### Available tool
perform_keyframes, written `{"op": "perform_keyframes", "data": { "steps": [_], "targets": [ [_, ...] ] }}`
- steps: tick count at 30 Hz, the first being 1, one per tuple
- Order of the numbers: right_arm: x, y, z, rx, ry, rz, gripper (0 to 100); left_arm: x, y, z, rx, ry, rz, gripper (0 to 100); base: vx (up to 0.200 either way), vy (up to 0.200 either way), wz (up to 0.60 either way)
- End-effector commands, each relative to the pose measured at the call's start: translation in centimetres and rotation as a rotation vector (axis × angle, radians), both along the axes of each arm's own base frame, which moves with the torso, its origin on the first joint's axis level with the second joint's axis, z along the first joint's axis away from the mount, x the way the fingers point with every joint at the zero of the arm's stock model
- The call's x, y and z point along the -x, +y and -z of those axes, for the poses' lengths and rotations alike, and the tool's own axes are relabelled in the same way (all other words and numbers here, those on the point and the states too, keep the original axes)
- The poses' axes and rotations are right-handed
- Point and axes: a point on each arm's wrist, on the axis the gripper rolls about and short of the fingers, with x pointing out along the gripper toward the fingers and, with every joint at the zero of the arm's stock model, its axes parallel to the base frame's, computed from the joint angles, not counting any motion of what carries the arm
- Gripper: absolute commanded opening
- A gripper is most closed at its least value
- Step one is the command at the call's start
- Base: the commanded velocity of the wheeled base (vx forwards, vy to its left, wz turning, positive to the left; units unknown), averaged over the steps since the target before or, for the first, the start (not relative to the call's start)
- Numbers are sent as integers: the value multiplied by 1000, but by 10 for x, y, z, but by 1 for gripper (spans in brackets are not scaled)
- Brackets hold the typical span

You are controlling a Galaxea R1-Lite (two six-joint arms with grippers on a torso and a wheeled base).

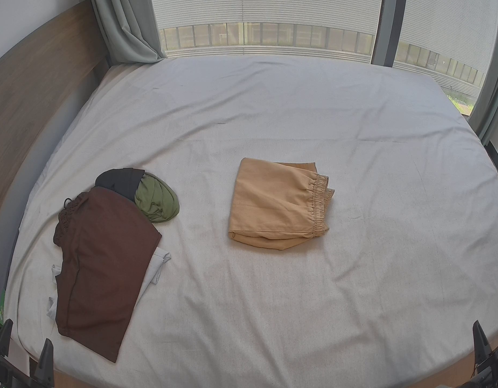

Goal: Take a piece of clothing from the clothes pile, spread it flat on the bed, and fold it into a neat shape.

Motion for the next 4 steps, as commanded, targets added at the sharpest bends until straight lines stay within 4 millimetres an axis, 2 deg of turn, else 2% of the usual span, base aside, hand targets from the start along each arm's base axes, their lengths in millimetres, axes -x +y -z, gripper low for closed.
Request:
{"op": "perform_keyframes", "data": {
  "steps": [1, 4],
  "targets": [
    [-1, 0, 5, 1, 9, -1, 100, 0, 0, 5, 0, 4, 0, 100, 0, 0, 0],
    [-1, 0, 5, 1, 7, -1, 100, 0, 0, 5, 0, 6, 1, 100, 0, 0, 0]
  ]
}}
